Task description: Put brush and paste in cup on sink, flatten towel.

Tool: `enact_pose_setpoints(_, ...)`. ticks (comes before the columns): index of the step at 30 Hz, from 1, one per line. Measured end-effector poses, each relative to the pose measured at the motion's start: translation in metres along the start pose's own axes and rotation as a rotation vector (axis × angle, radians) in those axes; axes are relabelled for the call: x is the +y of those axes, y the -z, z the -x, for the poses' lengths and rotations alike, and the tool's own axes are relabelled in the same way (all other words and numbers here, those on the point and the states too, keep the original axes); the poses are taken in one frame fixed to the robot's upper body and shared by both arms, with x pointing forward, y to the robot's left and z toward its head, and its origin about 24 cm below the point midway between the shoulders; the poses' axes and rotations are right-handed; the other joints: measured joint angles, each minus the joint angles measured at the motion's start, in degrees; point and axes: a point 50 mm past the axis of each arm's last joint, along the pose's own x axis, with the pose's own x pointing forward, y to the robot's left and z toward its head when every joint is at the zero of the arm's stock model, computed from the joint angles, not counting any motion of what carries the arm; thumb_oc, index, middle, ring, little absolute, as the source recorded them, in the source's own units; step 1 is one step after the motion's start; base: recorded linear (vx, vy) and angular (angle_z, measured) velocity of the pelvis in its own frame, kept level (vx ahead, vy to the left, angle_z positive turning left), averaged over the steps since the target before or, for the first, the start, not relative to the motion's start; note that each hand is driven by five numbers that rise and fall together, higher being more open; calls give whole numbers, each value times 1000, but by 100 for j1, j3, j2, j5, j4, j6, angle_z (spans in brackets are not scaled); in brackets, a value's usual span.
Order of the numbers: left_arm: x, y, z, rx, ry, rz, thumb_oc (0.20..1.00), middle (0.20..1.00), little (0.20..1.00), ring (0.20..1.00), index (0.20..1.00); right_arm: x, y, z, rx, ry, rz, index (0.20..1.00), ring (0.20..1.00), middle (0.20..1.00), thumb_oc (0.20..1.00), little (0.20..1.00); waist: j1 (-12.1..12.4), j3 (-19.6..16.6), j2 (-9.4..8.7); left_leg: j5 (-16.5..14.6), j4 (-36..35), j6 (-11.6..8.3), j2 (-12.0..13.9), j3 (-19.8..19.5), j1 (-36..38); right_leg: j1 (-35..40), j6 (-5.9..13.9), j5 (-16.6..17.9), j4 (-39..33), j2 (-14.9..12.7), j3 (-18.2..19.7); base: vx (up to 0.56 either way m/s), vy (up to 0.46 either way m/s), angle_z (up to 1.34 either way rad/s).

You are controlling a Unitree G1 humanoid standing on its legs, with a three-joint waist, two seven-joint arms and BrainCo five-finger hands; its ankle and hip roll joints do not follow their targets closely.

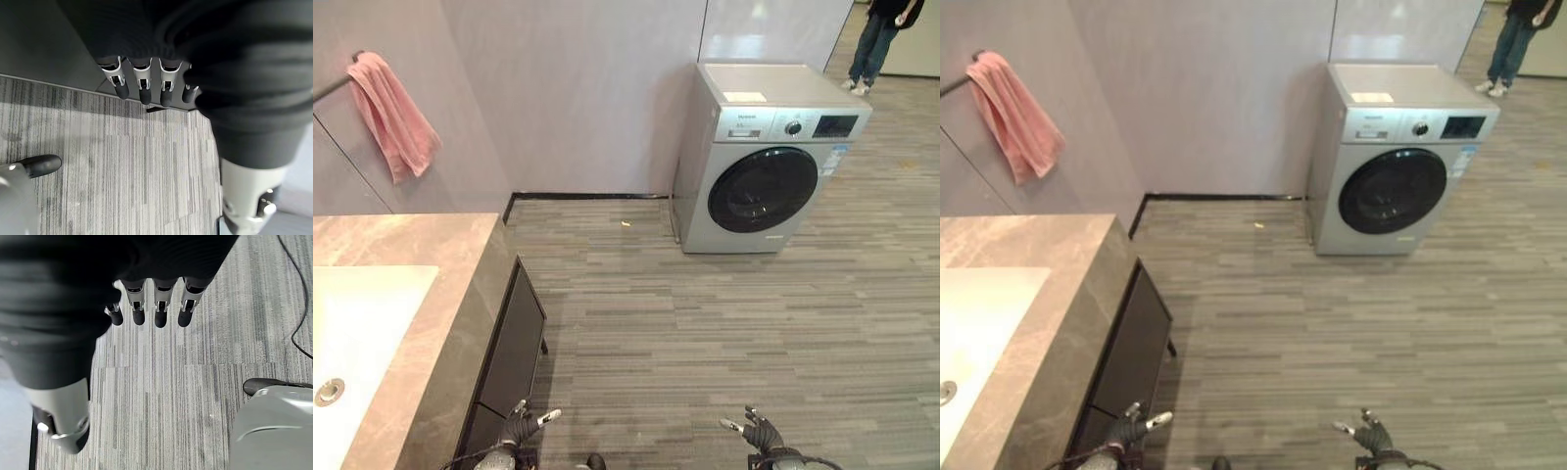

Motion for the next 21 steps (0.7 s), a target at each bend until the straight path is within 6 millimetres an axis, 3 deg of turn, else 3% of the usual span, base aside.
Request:
enact_pose_setpoints(4, 0, 2, -1, 8, -5, 1, 1000, 1000, 1000, 1000, 1000, -1, 8, 3, 18, 10, -67, 1000, 1000, 1000, 1000, 1000, -151, -11, 111, -21, 45, -86, 181, -2, -2, -12, -171, -60, 76, 177, 5, 26, -130, -4)
enact_pose_setpoints(12, 3, 13, -1, 58, -21, 8, 1000, 1000, 1000, 1000, 1000, -10, 11, 5, 21, 51, -149, 1000, 1000, 1000, 1000, 1000, -175, 4, 80, 35, 186, -230, 344, -56, -212, -297, -370, -223, 441, 340, -44, 4, -103, 2)
enact_pose_setpoints(15, 3, 6, -3, 33, -61, 87, 1000, 1000, 1000, 1000, 1000, -10, 8, 3, 17, 65, -151, 1000, 1000, 1000, 1000, 1000, -155, 115, 65, 153, 704, -520, 506, -329, -692, -493, -580, -293, 528, 493, -240, -5, -206, 34)
enact_pose_setpoints(17, 4, -2, -7, 9, -88, 123, 1000, 1000, 1000, 1000, 1000, -9, 7, 2, 15, 82, -185, 1000, 1000, 1000, 1000, 1000, -115, 299, -126, 544, 1461, -937, 504, -492, -1172, -507, -775, -273, 547, 500, -295, 59, -99, 22)
enact_pose_setpoints(18, 3, -1, -6, 13, -91, 132, 1000, 1000, 1000, 1000, 1000, -11, 5, 1, 6, 100, -209, 1000, 1000, 1000, 1000, 1000, -50, 361, -209, 713, 1926, -932, 526, -495, -1429, -485, -839, -234, 471, 472, -294, 143, -27, -4)
enact_pose_setpoints(19, 1, 5, -4, 29, -91, 157, 1000, 1000, 1000, 1000, 1000, -16, 4, 1, -5, 130, -228, 1000, 1000, 1000, 1000, 1000, -4, 404, -223, 616, 2449, -792, 582, -432, -1632, -391, -835, -208, 360, 482, -321, 173, 13, -16)
enact_pose_setpoints(21, 0, 7, -3, 35, -95, 163, 1000, 1000, 1000, 1000, 1000, -20, 9, 2, 11, 155, -239, 1000, 1000, 1000, 1000, 1000, -21, 387, -200, 463, 2294, -576, 578, -268, -1634, -229, -687, -124, -14, 548, -354, 214, 62, 2)
